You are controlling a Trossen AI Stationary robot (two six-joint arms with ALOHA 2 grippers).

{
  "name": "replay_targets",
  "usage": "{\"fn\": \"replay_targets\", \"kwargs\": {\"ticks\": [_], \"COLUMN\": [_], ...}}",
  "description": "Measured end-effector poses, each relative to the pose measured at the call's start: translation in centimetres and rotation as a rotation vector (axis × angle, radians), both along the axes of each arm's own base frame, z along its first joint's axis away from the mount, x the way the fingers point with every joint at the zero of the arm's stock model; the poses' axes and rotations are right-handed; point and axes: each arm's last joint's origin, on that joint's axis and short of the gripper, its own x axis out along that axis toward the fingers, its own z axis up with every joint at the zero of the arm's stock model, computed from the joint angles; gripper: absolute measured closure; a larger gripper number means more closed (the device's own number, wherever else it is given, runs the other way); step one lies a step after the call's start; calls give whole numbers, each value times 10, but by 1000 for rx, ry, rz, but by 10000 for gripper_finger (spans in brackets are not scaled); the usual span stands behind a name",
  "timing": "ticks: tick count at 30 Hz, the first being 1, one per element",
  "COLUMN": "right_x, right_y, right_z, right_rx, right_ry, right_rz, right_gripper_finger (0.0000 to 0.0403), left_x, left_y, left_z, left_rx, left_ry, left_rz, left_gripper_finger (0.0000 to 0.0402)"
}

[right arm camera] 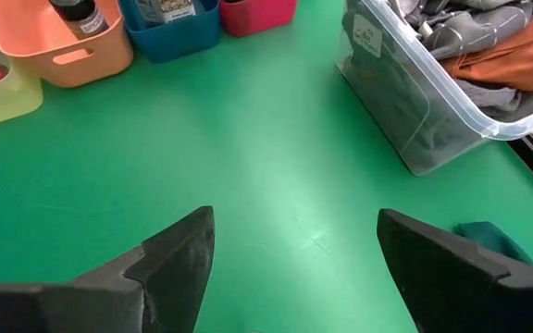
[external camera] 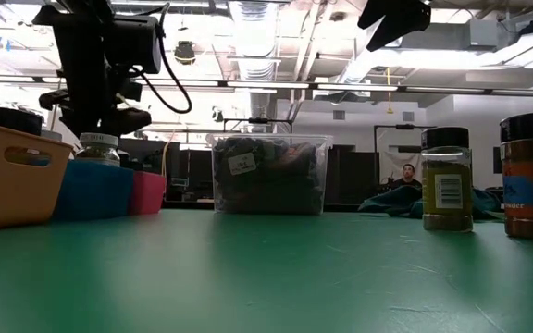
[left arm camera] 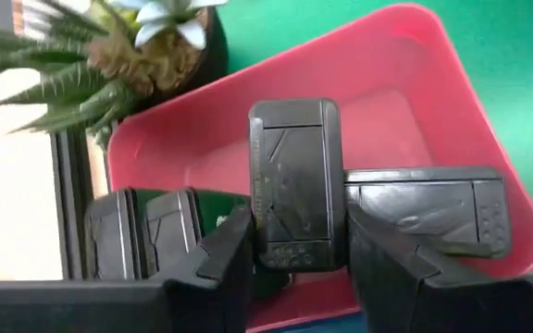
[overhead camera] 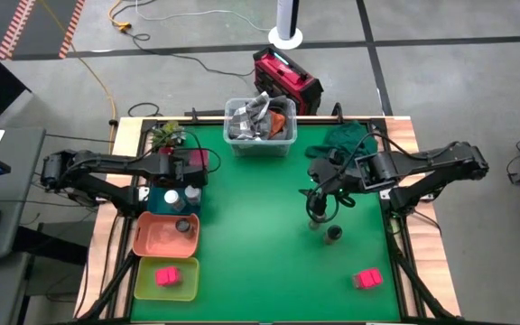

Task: Sort spices by type
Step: Put the black seasoning can into the red bin

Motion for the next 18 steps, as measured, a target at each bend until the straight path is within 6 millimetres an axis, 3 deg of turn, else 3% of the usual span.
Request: {"fn": "replay_targets", "kwargs": {"ticks": [12, 18], "right_x": [0, 0], "right_y": [1, 1], "right_z": [0, 0], "right_rx": [1, -4], "right_ry": [0, 2], "right_rz": [1, 6], "right_gripper_finger": [75, 75], "left_x": [2, 4], "left_y": [0, 0], "left_z": [-1, -1], "left_rx": [-2, -21], "left_ry": [-69, -97], "left_rz": [61, 56], "left_gripper_finger": [256, 224]}}
